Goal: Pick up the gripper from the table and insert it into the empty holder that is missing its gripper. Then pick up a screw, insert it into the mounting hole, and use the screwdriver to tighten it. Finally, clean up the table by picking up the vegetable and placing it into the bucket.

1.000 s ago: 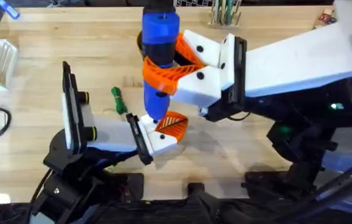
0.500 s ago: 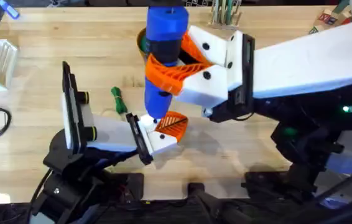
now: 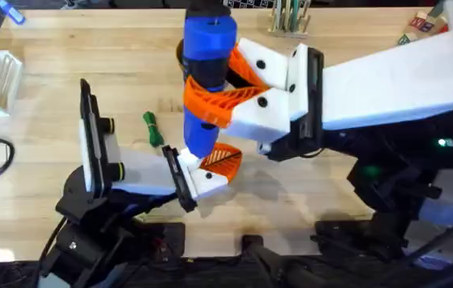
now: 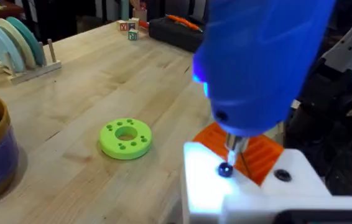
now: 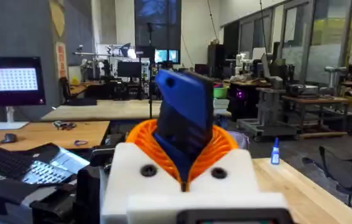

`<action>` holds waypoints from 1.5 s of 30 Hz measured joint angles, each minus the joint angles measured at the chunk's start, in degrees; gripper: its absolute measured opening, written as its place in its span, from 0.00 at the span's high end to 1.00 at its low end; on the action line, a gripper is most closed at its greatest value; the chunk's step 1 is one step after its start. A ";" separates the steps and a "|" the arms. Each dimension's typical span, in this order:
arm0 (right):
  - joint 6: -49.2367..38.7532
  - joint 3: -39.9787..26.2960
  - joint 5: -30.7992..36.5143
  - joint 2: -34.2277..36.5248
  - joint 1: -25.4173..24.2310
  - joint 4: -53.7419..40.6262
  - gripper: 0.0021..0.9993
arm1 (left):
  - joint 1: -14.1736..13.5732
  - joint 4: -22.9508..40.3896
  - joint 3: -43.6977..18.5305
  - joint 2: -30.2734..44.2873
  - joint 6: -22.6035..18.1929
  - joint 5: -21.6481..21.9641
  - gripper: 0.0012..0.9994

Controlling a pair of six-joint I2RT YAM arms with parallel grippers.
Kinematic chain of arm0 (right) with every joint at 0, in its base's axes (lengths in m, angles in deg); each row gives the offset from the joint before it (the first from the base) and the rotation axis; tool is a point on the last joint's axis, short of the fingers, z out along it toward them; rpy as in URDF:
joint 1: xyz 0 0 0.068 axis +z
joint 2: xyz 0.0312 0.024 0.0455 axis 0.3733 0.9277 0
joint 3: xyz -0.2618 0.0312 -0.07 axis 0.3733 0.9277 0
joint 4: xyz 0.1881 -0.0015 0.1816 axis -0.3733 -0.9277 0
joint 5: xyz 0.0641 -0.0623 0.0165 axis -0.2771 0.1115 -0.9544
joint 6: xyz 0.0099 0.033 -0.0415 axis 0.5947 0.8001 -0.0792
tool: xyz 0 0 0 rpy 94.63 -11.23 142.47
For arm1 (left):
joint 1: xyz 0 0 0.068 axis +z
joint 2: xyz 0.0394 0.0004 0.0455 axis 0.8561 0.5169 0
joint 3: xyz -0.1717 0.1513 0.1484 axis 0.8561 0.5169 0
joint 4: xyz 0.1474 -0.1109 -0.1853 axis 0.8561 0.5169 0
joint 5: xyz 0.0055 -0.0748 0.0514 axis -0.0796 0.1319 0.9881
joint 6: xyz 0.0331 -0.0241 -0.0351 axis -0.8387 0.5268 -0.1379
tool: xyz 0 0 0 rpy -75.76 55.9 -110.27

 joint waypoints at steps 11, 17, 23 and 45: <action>-1.12 0.00 0.04 0.36 0.00 -1.76 0.98 | 0.00 0.02 0.00 0.00 0.02 -0.01 0.99; -1.27 -0.02 0.06 0.39 0.00 -2.12 0.98 | 0.00 0.04 0.00 0.00 0.02 -0.02 0.99; -1.27 -0.02 0.08 0.39 0.02 -2.19 0.98 | 0.00 0.02 0.00 0.00 0.02 -0.02 0.99; -1.27 0.35 -0.77 0.39 0.03 0.96 0.98 | 0.00 -0.69 -0.04 -0.10 -0.22 -0.07 0.99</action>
